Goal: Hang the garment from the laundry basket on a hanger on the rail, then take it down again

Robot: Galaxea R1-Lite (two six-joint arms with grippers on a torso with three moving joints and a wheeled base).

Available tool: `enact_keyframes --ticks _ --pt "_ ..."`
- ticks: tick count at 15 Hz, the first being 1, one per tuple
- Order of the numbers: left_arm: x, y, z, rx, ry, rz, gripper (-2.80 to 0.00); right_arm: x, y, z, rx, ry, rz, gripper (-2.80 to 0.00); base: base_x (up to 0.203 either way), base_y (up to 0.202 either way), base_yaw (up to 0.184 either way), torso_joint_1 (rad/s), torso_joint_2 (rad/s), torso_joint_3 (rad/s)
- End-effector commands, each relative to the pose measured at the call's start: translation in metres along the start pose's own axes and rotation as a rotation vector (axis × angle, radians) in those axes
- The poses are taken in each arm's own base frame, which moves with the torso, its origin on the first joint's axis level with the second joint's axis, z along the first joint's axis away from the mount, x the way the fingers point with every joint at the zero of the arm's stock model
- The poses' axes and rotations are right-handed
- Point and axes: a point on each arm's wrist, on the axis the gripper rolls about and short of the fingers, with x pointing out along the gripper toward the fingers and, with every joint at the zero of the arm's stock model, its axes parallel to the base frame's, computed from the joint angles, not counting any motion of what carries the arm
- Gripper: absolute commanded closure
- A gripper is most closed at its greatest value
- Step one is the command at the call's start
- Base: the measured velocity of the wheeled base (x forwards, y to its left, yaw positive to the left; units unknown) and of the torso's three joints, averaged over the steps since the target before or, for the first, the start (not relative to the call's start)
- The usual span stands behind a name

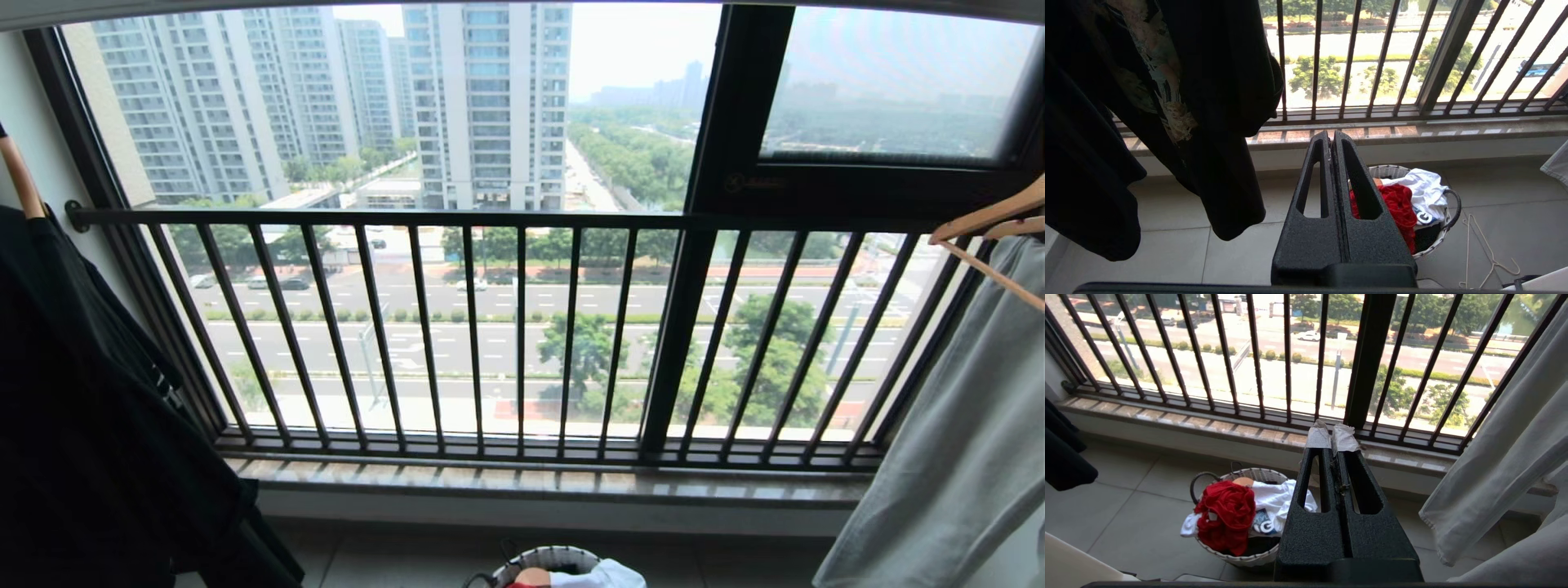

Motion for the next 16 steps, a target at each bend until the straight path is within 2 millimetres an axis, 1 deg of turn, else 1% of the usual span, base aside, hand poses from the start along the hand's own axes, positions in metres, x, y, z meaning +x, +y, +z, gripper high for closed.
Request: enact_keyframes --ticks 1,3,6,9,11,12,14,16 --pt "0.001 0.003 -0.010 0.023 -0.004 0.102 0.00 -0.003 0.000 -0.012 -0.016 -0.063 -0.040 0.00 0.000 0.000 0.000 0.000 0.00 0.000" --pt "0.008 0.006 -0.021 0.058 0.010 0.163 0.00 0.005 -0.003 -0.020 -0.048 -0.102 -0.097 0.00 0.000 0.000 0.000 0.000 0.00 0.000" --pt "0.021 0.010 -0.026 0.101 -0.123 0.247 0.00 0.021 -0.007 -0.034 -0.073 -0.131 -0.155 0.00 0.000 0.000 0.000 0.000 0.00 0.000" --pt "0.021 0.010 -0.026 0.099 -0.128 0.251 0.00 0.033 -0.009 -0.053 -0.091 -0.110 -0.158 0.00 0.000 0.000 0.000 0.000 0.00 0.000" --pt "0.021 0.010 -0.026 0.089 -0.130 0.247 0.00 0.038 -0.009 -0.061 -0.091 -0.103 -0.152 0.00 0.000 0.000 0.000 0.000 0.00 0.000" --pt "0.021 0.010 -0.026 0.077 -0.130 0.246 0.00 0.040 -0.009 -0.064 -0.089 -0.095 -0.149 0.00 0.000 0.000 0.000 0.000 0.00 0.000" --pt "0.025 0.010 -0.035 0.034 -0.102 0.218 0.00 0.040 -0.009 -0.065 -0.083 -0.094 -0.146 0.00 0.000 0.000 0.000 0.000 0.00 0.000" --pt "0.024 0.010 -0.034 0.020 -0.109 0.219 0.00 0.040 -0.009 -0.065 -0.075 -0.095 -0.147 0.00 0.000 0.000 0.000 0.000 0.00 0.000"
